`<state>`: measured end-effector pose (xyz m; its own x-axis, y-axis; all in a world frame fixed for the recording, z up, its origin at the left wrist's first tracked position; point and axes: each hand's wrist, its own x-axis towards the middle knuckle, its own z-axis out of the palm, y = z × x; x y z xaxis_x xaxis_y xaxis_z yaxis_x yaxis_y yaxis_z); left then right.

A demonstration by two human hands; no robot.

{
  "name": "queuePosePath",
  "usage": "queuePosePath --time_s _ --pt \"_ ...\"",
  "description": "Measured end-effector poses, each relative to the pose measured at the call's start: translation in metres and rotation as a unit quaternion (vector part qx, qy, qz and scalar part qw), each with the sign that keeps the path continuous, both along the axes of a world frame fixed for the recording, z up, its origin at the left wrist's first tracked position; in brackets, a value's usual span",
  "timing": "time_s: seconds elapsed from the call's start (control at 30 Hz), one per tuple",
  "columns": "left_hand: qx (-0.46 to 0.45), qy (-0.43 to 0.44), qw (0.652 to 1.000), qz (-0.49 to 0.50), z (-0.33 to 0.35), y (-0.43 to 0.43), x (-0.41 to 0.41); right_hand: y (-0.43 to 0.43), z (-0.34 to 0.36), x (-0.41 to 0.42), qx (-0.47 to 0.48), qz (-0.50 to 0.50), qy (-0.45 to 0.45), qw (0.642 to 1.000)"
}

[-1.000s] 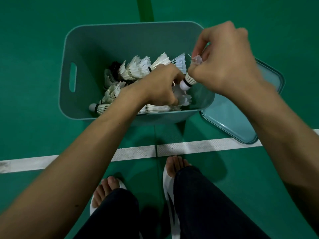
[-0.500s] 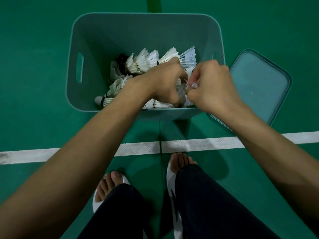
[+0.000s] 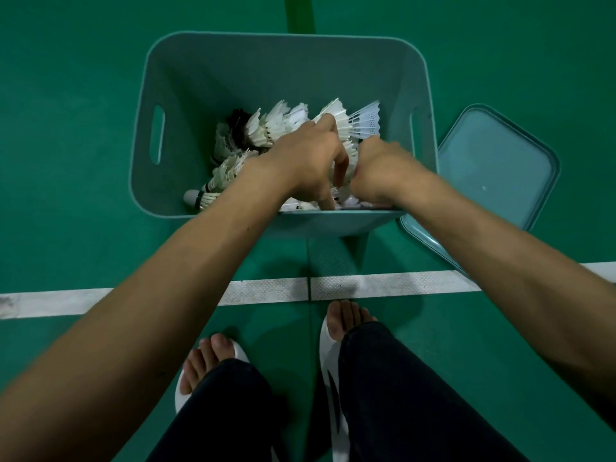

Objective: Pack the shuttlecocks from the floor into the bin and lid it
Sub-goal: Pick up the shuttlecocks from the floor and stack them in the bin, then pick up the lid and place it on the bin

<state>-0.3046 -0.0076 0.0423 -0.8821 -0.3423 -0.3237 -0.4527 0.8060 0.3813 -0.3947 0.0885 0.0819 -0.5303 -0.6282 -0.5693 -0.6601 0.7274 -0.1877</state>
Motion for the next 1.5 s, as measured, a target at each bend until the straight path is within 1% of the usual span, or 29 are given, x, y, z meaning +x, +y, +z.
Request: queuePosePath --time_s 0.1,0.17,0.23,0.3,0.37,0.47,0.53,0.6,0.67,0.7,0.73,0.77,0.8,0.83,0.87,0.9,0.97,1.0,1.07,1.13,1.17,1.23,1.27,1.3,1.33,1.4,1.43,1.5 --pt "0.000 0.001 1.000 0.000 0.002 -0.001 0.000 0.001 0.004 0.003 0.012 0.063 0.095 0.993" --pt "0.012 0.007 1.000 0.000 0.005 -0.001 0.003 0.001 0.015 0.001 0.005 0.070 0.107 0.992" --pt "0.034 0.017 0.999 0.009 0.010 -0.001 0.008 0.004 0.032 -0.006 -0.040 0.052 0.093 0.993" --pt "0.059 0.036 0.997 0.030 0.020 -0.001 0.012 0.012 0.053 -0.018 -0.113 0.006 0.077 0.991" --pt "0.061 0.076 0.994 0.051 0.032 0.001 0.012 0.026 0.070 -0.035 -0.194 -0.044 0.053 0.979" --pt "0.034 0.152 0.985 0.069 0.048 0.016 -0.004 0.051 0.081 -0.060 -0.307 -0.084 0.047 0.947" --pt "0.018 0.219 0.972 0.084 0.058 0.034 -0.024 0.072 0.077 -0.074 -0.357 -0.114 0.005 0.927" --pt "0.003 0.285 0.954 0.091 0.070 0.059 -0.047 0.097 0.060 -0.090 -0.396 -0.159 -0.033 0.904" --pt "-0.033 0.336 0.939 0.062 0.079 0.092 -0.070 0.127 0.031 -0.108 -0.414 -0.233 -0.020 0.880" --pt "-0.051 0.355 0.933 0.033 0.079 0.111 -0.080 0.144 0.013 -0.118 -0.392 -0.275 0.010 0.878" --pt "-0.063 0.361 0.930 -0.005 0.076 0.129 -0.089 0.162 -0.007 -0.127 -0.339 -0.312 0.053 0.886" --pt "-0.066 0.350 0.934 -0.043 0.067 0.146 -0.097 0.180 -0.027 -0.135 -0.263 -0.348 0.093 0.895" --pt "-0.065 0.318 0.943 -0.079 0.053 0.160 -0.103 0.197 -0.047 -0.141 -0.182 -0.385 0.109 0.898" --pt "-0.060 0.269 0.955 -0.108 0.037 0.171 -0.108 0.211 -0.064 -0.144 -0.119 -0.415 0.103 0.896" --pt "-0.053 0.209 0.967 -0.132 0.018 0.181 -0.111 0.224 -0.079 -0.144 -0.079 -0.436 0.086 0.892" --pt "-0.046 0.150 0.977 -0.147 -0.002 0.187 -0.112 0.233 -0.093 -0.144 -0.062 -0.450 0.069 0.888" --pt "-0.033 0.051 0.986 -0.156 -0.038 0.193 -0.107 0.242 -0.110 -0.142 -0.081 -0.480 0.060 0.872" --pt "-0.033 0.018 0.987 -0.159 -0.053 0.195 -0.102 0.243 -0.114 -0.141 -0.096 -0.488 0.062 0.865" --pt "-0.053 -0.004 0.985 -0.166 -0.074 0.193 -0.093 0.243 -0.117 -0.141 -0.108 -0.495 0.051 0.861" --pt "-0.079 0.019 0.984 -0.161 -0.079 0.193 -0.087 0.244 -0.110 -0.144 -0.119 -0.508 0.021 0.853" --pt "-0.087 0.039 0.984 -0.154 -0.080 0.192 -0.085 0.246 -0.104 -0.145 -0.141 -0.528 -0.013 0.837" --pt "-0.097 0.081 0.983 -0.135 -0.077 0.190 -0.081 0.247 -0.079 -0.141 -0.230 -0.557 -0.115 0.790" --pt "-0.092 0.100 0.983 -0.123 -0.071 0.190 -0.078 0.247 -0.065 -0.138 -0.273 -0.554 -0.167 0.768" --pt "-0.081 0.126 0.983 -0.104 -0.068 0.190 -0.074 0.247 -0.050 -0.135 -0.307 -0.540 -0.203 0.757" --pt "-0.063 0.147 0.984 -0.076 -0.060 0.191 -0.069 0.247 -0.032 -0.131 -0.334 -0.512 -0.228 0.757" --pt "-0.001 0.211 0.977 -0.004 -0.042 0.197 -0.056 0.245 0.004 -0.120 -0.389 -0.439 -0.246 0.772" --pt "0.033 0.256 0.966 0.034 -0.033 0.201 -0.049 0.243 0.020 -0.115 -0.415 -0.407 -0.254 0.773" --pt "0.071 0.338 0.933 0.101 -0.002 0.202 -0.033 0.242 0.047 -0.111 -0.474 -0.355 -0.268 0.760"
